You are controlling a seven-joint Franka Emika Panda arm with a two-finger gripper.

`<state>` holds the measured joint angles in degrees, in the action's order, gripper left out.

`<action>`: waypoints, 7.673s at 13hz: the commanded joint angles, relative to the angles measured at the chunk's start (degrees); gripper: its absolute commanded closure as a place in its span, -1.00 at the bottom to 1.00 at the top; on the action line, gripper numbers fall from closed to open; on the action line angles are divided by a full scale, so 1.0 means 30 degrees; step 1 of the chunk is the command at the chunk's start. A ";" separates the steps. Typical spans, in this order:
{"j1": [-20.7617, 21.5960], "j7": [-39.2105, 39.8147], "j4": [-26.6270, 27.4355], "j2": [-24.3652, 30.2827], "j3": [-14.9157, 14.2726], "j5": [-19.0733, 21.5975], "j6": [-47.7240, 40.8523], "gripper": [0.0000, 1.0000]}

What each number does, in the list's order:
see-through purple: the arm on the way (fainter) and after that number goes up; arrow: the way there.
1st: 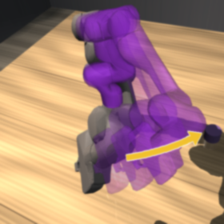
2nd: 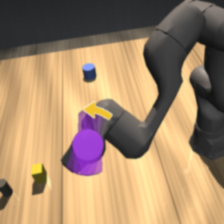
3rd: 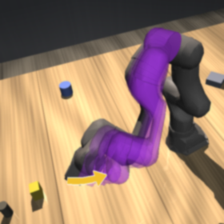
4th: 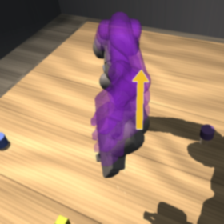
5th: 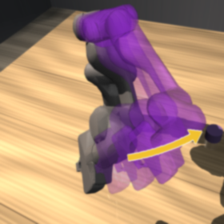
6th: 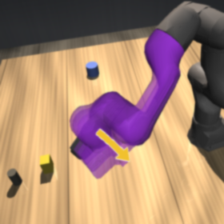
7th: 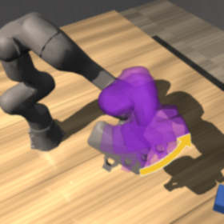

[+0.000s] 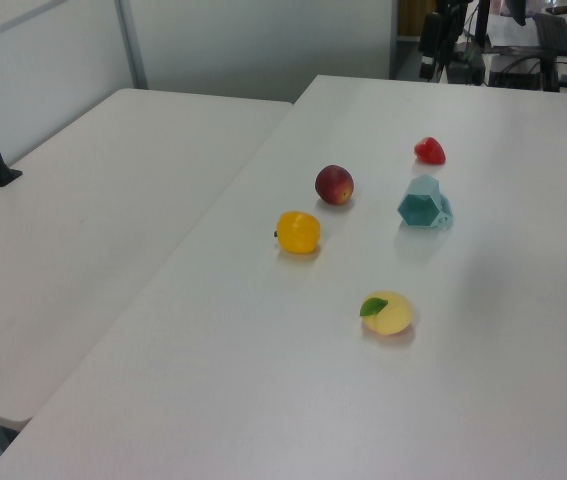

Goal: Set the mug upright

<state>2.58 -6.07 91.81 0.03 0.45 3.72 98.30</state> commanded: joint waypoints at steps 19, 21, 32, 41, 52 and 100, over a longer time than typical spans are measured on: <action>0.0782 0.3172 0.2060 -0.1299 0.1194 -0.6157 0.0893 -1.00; 0.0841 0.1330 0.2442 -0.1679 0.1724 -0.7214 0.1361 -1.00; 0.1808 -0.8667 0.5928 -0.5049 0.2370 -1.4831 0.5873 -1.00; 0.0930 -0.9432 0.7453 -0.5754 0.2224 -1.8993 0.6168 -0.36; 0.0607 -0.7911 0.7424 -0.4817 0.2224 -1.7298 0.5846 1.00; -0.0125 0.3211 -0.3034 -0.2244 0.0140 0.0130 -0.2814 -1.00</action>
<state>2.29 13.25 80.75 -11.66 -0.33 1.97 94.77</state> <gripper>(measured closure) 0.000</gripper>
